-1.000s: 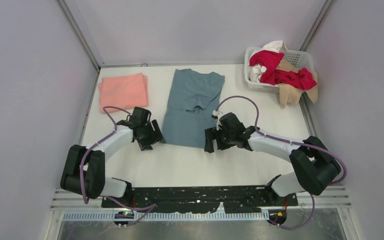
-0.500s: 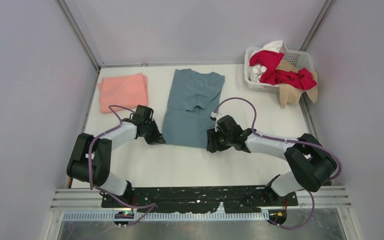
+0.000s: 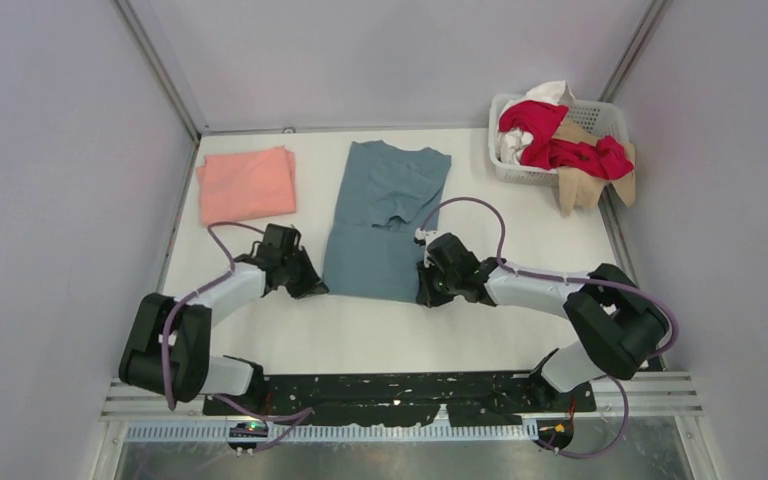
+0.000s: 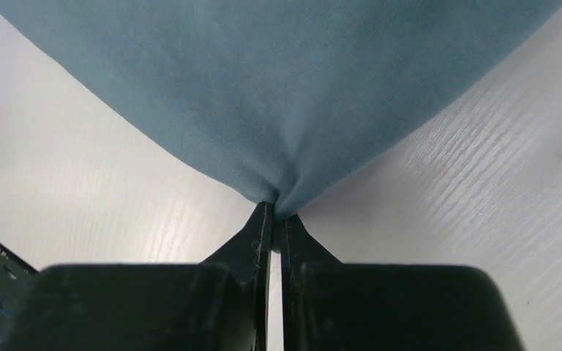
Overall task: Fold and stack the t-shirts
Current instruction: Grab one side of the 2/3 rectangular tshirt with both arms, then fold the long partially folded tshirt into a neat square
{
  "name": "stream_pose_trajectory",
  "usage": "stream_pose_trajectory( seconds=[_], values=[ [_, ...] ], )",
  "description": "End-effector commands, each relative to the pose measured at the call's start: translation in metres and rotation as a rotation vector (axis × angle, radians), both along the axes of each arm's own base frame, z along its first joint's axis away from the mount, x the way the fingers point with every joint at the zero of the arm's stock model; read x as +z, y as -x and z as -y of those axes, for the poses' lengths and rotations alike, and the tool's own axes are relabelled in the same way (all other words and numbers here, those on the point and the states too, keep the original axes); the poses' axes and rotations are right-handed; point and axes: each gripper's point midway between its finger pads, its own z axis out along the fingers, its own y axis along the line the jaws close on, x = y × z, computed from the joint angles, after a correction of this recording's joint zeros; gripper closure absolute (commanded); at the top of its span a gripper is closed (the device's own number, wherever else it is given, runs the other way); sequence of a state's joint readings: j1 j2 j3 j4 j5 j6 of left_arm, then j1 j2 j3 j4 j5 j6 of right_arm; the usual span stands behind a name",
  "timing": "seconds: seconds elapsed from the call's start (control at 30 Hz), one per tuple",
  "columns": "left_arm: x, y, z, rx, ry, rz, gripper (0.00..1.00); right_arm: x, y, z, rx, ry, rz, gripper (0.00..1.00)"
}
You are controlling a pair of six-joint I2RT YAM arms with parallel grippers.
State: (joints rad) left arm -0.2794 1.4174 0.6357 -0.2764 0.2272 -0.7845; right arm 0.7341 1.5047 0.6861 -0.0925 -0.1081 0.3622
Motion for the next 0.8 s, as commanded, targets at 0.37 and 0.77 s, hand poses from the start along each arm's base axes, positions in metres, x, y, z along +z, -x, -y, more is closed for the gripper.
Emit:
stream_pose_trajectory(
  seconds=[0.37,0.77],
  values=[
    [0.063,0.102,-0.023,-0.025,0.073,0.275,1.00,0.080,0.149,-0.006,0.396,-0.189,-0.255,0.94],
    [0.173,0.108,-0.040,0.037,0.142,0.662,1.00,0.177,0.181,-0.013,0.542,-0.453,-0.200,0.94]
  ],
)
